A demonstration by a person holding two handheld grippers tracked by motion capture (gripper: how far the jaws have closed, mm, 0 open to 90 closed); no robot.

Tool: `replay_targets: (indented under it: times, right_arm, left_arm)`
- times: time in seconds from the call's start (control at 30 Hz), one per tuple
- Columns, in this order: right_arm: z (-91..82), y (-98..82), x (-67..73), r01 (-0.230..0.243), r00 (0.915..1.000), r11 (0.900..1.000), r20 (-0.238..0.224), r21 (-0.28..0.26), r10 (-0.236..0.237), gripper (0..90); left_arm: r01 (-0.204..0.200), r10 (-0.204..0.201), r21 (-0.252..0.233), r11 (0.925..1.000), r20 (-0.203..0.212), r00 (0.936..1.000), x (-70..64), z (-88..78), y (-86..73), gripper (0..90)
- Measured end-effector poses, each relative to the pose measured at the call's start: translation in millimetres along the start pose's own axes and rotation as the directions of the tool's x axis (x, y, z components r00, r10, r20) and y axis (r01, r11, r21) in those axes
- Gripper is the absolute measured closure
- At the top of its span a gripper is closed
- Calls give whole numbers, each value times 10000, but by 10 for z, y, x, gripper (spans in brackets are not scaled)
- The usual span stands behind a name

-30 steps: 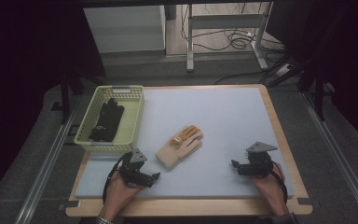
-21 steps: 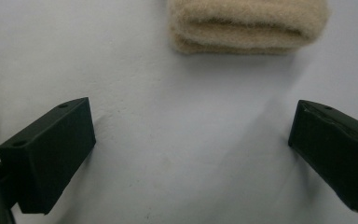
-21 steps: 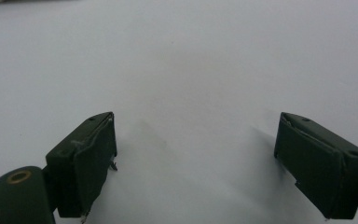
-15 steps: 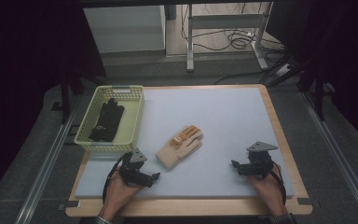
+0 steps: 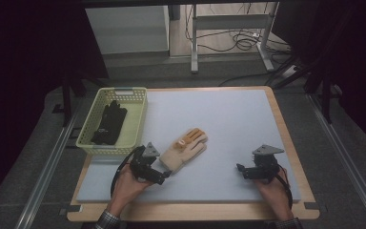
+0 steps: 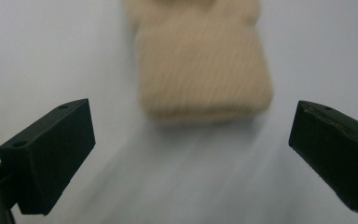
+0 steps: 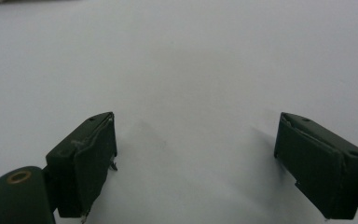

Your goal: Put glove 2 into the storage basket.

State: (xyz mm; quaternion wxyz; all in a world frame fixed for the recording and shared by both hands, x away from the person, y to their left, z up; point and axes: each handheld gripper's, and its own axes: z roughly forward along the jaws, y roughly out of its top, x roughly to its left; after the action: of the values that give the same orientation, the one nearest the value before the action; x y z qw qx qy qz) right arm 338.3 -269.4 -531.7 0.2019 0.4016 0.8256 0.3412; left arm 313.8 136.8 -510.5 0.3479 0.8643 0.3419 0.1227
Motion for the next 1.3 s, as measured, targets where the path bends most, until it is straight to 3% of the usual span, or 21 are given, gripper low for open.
replay_targets:
  times: [0.17,0.27,0.5,0.6,0.63,0.7,0.73,0.77,0.83,0.87,0.9,1.13,1.3]
  right_arm:
    - [0,0,0,-2,10000,10000,-2,0,2,127]
    - [0,0,-1,-5,10000,10000,-7,1,5,126]
    - [0,0,-2,-9,10000,10000,-15,2,9,126]
    - [0,0,-2,-19,10000,10000,-19,4,19,127]
    - [0,0,-2,-11,10000,10000,-16,3,11,127]
    - [0,0,-2,-13,10000,10000,-17,2,13,127]
    - [0,0,-2,-12,10000,10000,-17,2,12,127]
    - [0,0,-2,-18,10000,10000,-21,6,18,127]
    - [1,0,-3,-24,10000,10000,-26,9,24,127]
    - [1,0,-3,-24,10000,10000,-26,9,24,127]
    - [1,0,-2,-21,10000,10000,-24,11,21,127]
    - [1,0,-2,-24,10000,10000,-22,13,24,127]
    - [1,0,-3,-21,10000,10000,-30,7,21,127]
  left_arm:
    - [-172,170,192,9997,116,9998,13,134,347,3]
    - [-272,270,420,9987,51,9996,46,254,465,0]
    - [-226,150,1024,9945,742,9971,130,681,683,0]
    - [-584,466,1573,9858,779,9959,82,862,730,0]
    - [-910,823,1956,9765,521,9952,35,925,737,1]
    - [-870,767,1908,9778,605,9952,23,925,736,15]
    - [-861,742,1802,9798,720,9946,28,898,733,77]
    - [-817,703,1699,9821,720,9949,27,857,722,225]
    - [-759,657,1598,9842,686,9955,16,841,708,319]
    - [-683,588,1525,9859,658,9961,7,833,700,319]
    - [-575,497,1495,9871,553,9972,-12,812,692,411]
    - [-419,390,1852,9818,196,9990,-60,771,739,551]
    - [194,-254,1601,9869,354,9991,66,631,793,641]
